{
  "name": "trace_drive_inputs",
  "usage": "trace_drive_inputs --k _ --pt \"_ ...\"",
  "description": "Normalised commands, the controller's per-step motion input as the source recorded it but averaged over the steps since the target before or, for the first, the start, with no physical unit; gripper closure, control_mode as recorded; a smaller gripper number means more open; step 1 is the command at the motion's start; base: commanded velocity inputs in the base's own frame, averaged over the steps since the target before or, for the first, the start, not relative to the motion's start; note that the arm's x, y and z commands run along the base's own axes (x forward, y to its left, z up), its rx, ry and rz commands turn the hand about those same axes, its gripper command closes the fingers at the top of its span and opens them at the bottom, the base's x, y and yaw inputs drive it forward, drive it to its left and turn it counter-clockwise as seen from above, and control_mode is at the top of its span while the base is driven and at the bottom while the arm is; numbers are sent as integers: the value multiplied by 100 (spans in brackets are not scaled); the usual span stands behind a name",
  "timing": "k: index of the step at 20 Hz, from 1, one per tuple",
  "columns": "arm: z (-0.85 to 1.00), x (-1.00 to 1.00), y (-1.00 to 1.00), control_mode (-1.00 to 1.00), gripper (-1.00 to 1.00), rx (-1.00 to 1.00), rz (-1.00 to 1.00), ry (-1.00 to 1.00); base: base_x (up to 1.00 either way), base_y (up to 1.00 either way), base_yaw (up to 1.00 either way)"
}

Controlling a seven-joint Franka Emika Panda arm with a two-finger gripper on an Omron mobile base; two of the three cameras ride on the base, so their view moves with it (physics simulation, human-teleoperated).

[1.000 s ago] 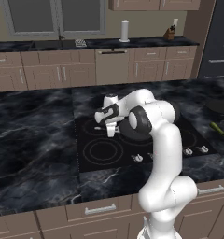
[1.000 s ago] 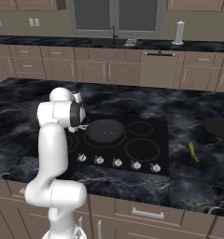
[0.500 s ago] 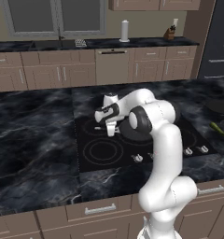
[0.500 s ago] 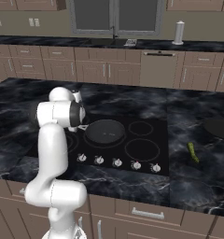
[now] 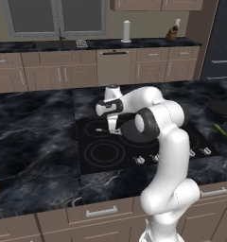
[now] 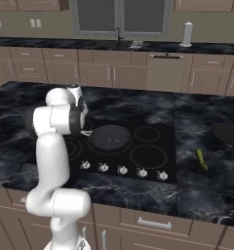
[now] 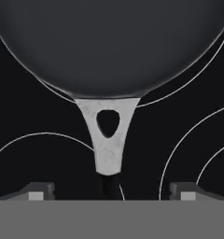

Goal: Place both pans onto different burners. Then place the squash and the fish on different pans.

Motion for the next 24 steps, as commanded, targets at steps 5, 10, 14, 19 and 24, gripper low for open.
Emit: trace_drive_inputs --k 5,10,14,19,24 --pt "52 -55 36 -100 -100 0 5 0 0 0 0" --pt "50 -51 53 -100 -100 0 19 0 0 0 0" --pt "28 -68 60 -100 -100 0 37 0 0 0 0" --pt "2 -57 62 -100 -100 0 64 7 0 0 0" --pt "0 -27 68 -100 -100 1 79 12 0 0 0"
